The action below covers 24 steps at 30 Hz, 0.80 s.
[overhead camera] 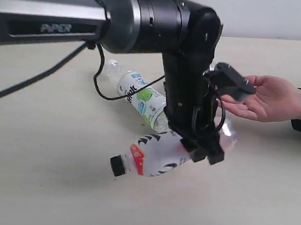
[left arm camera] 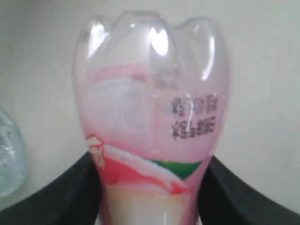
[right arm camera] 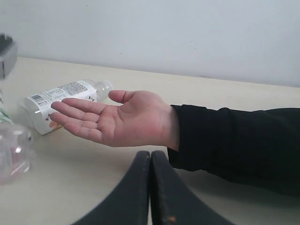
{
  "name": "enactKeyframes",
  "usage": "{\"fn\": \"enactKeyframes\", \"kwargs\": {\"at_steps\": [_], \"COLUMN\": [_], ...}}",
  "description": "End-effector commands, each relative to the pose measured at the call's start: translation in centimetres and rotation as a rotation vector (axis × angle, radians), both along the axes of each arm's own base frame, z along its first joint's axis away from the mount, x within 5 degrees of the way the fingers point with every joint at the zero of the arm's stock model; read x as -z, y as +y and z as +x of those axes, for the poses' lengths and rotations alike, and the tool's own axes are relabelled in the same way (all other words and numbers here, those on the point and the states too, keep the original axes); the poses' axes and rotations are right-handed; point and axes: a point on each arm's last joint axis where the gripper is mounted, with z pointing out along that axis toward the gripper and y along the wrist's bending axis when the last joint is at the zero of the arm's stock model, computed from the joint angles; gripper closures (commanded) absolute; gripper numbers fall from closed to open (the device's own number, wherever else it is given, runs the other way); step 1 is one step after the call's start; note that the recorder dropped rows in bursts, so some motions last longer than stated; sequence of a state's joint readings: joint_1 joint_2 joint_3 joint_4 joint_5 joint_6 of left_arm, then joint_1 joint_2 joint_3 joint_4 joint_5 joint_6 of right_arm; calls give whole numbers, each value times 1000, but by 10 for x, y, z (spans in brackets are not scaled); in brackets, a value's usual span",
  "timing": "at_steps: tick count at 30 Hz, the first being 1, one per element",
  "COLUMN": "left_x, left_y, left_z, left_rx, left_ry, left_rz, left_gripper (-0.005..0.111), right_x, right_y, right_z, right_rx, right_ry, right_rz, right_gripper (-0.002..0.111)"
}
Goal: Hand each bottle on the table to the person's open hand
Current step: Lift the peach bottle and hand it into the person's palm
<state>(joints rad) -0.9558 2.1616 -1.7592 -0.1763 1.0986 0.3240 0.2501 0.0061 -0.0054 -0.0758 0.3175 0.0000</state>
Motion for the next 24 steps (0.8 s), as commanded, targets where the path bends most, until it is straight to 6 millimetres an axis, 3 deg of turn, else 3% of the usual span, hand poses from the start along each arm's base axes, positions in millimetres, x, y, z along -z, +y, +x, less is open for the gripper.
{"fn": "enactKeyframes", "kwargs": {"at_steps": [1, 7, 13, 18, 24], "left_x": [-54, -96, -107, -92, -62], "left_y": [-7, -30, -45, -55, -51], "left_z": [-1, 10, 24, 39, 60], "left_rx": [-209, -532, -796, -972, -1069], "left_ry": [-7, 49, 176, 324, 396], "left_rz": [-181, -524, -811, -921, -875], "left_gripper": [107, 107, 107, 107, 107], "right_x": [1, 1, 1, 1, 1], "right_y": [0, 0, 0, 0, 0], "right_z": [0, 0, 0, 0, 0], "right_rx": [4, 4, 4, 4, 4], "right_ry": [-9, -9, -9, -9, -9], "right_rz": [1, 1, 1, 1, 1], "right_gripper": [108, 108, 108, 108, 108]}}
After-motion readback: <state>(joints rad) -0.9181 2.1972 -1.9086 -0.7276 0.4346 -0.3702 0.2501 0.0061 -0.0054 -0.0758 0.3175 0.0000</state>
